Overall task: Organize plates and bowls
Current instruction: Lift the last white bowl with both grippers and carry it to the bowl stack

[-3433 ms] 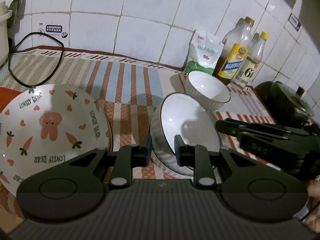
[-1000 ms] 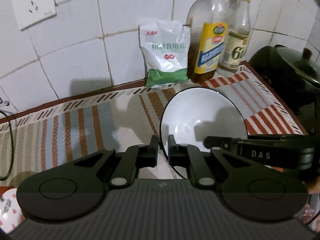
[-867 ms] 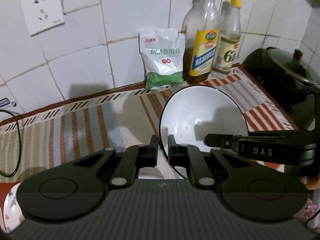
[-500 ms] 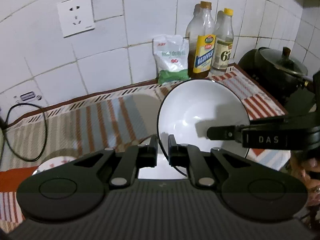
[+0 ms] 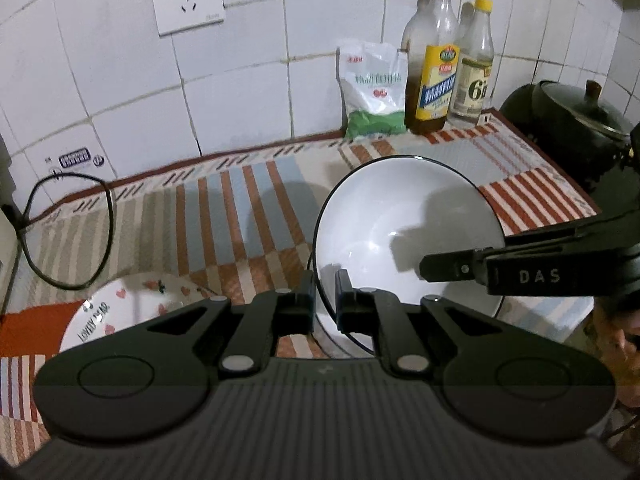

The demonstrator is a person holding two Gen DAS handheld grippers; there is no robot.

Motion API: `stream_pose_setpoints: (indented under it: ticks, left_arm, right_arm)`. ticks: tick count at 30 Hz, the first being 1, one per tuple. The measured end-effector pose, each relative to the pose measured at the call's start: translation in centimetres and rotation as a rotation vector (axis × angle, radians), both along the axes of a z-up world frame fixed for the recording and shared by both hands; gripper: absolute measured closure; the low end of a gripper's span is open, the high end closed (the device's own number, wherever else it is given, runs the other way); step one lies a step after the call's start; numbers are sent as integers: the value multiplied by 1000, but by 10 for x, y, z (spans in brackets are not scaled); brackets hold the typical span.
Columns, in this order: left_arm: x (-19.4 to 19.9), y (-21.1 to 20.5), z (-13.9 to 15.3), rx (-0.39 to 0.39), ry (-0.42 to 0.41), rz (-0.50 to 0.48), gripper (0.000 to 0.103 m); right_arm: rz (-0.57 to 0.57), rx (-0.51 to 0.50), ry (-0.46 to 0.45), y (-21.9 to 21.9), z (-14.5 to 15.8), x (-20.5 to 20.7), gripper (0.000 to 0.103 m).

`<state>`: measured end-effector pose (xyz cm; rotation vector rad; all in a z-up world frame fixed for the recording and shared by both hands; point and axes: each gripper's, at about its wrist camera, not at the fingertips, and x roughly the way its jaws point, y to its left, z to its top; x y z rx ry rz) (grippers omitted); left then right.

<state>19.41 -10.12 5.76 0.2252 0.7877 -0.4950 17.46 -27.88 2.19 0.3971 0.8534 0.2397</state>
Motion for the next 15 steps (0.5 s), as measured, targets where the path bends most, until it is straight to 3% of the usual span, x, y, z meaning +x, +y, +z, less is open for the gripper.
stream_pose_setpoints:
  ticks: [6,10,15]
  left_arm:
    - [3,4,-5,7,-11,-20,95]
    - [4,1,-8,36,-30,-25,95]
    - [12,5,-15,16,0,-16,95]
  right_arm:
    - [13,-1,19,5,-10,2,83]
    - [19,-63,6,12,-8,4,83]
    - [42,-168,3,23,-5,7,83]
